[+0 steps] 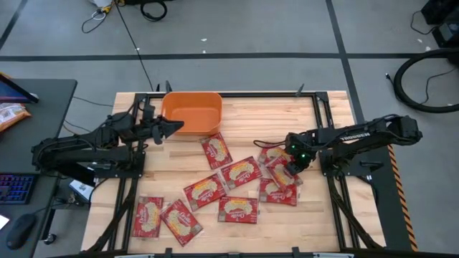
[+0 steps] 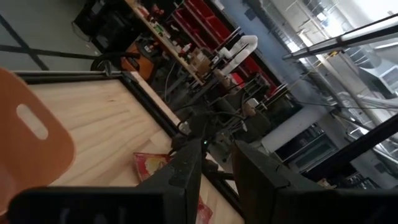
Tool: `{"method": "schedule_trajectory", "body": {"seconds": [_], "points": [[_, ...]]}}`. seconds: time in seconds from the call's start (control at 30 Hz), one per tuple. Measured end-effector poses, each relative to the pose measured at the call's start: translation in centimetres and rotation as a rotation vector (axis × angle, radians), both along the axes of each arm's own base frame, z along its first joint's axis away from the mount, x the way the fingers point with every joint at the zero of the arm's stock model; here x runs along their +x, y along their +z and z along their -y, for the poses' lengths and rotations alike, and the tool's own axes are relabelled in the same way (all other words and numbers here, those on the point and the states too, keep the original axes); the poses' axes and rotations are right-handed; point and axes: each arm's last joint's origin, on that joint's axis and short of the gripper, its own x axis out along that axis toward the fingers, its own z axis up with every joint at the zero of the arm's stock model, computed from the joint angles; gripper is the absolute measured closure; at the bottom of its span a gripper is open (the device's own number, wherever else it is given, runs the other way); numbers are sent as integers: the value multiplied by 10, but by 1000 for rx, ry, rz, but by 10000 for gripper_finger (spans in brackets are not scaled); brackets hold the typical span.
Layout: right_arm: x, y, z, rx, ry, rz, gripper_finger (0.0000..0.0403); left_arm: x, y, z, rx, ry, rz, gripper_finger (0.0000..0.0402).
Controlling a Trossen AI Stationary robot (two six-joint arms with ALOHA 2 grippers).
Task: Sort popcorn bags into baskets
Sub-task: Put the red popcorn bag into the orange bin
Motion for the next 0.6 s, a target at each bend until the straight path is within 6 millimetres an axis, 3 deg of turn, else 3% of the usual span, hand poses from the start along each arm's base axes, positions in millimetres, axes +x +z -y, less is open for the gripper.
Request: {"method": "schedule_trajectory", "body": {"seconds": [0.17, 0.6], "points": [[17, 23, 3, -11, -3, 69, 394, 0, 4, 0, 16, 0, 34, 306], [79, 125, 16, -191, 24, 388, 398, -1, 9, -1, 3, 35, 77, 306]]}}
